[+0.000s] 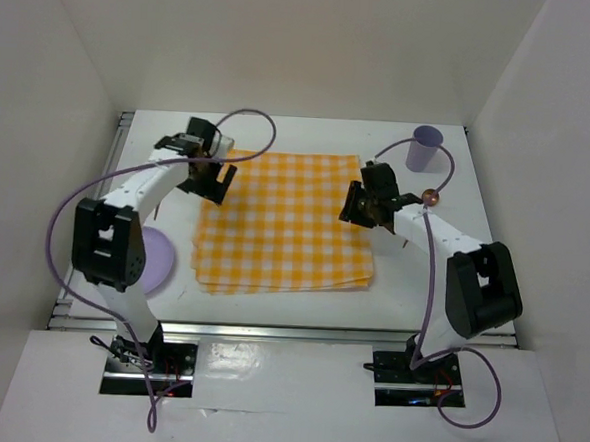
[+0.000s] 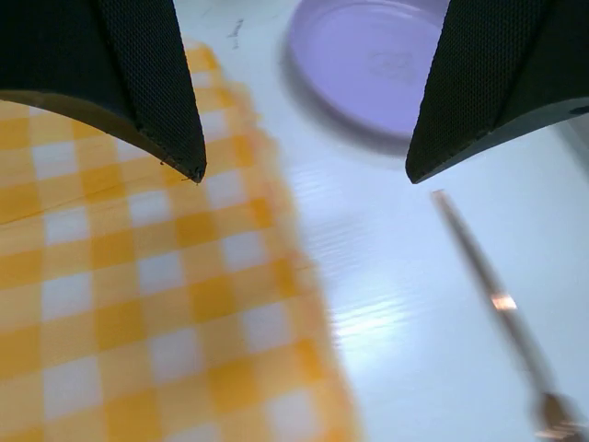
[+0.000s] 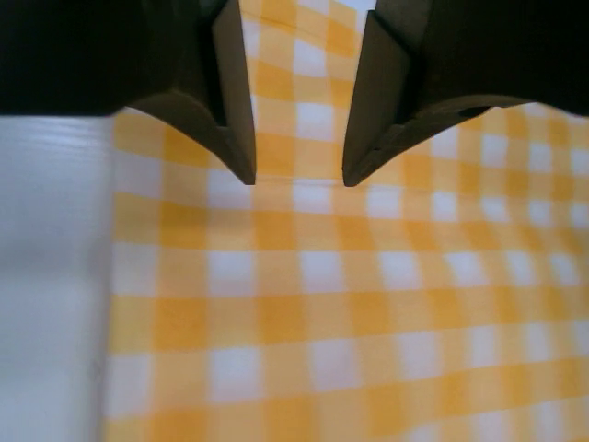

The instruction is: Set the dinner table for one person

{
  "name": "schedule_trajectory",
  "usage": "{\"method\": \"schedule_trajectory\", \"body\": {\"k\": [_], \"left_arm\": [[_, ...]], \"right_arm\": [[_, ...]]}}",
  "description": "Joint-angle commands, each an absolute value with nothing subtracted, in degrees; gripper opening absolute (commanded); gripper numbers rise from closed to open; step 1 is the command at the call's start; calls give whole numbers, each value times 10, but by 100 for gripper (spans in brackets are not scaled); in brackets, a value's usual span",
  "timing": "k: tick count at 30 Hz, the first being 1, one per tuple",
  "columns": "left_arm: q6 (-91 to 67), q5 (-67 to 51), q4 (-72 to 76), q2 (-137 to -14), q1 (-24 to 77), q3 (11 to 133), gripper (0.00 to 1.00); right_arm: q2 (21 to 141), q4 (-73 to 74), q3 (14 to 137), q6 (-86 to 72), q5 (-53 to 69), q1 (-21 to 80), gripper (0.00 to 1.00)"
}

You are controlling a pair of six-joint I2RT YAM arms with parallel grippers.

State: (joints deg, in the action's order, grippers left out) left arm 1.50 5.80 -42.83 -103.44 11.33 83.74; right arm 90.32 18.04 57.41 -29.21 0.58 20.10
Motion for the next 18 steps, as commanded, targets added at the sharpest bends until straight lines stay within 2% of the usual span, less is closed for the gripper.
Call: {"method": "schedule_trajectory", "body": {"k": [1,4,7,11,18], "left_arm": [[96,72,-462,-930,41,869,95],[145,85,-494,-908,-45,801,88],[192,119,-453,-869,-136,724,81],[224,99,-415,-848,-242,638,81],[243,53,-401,-905,-365,631,80]], "right_arm": [[853,171,621,-224,10,235,52],[846,149,626,-202,86,262,59],[862,142,633,-197,94,285,61],[862,104,614,-213,124,291,61],[862,97,601,-213,131,313,61]]}}
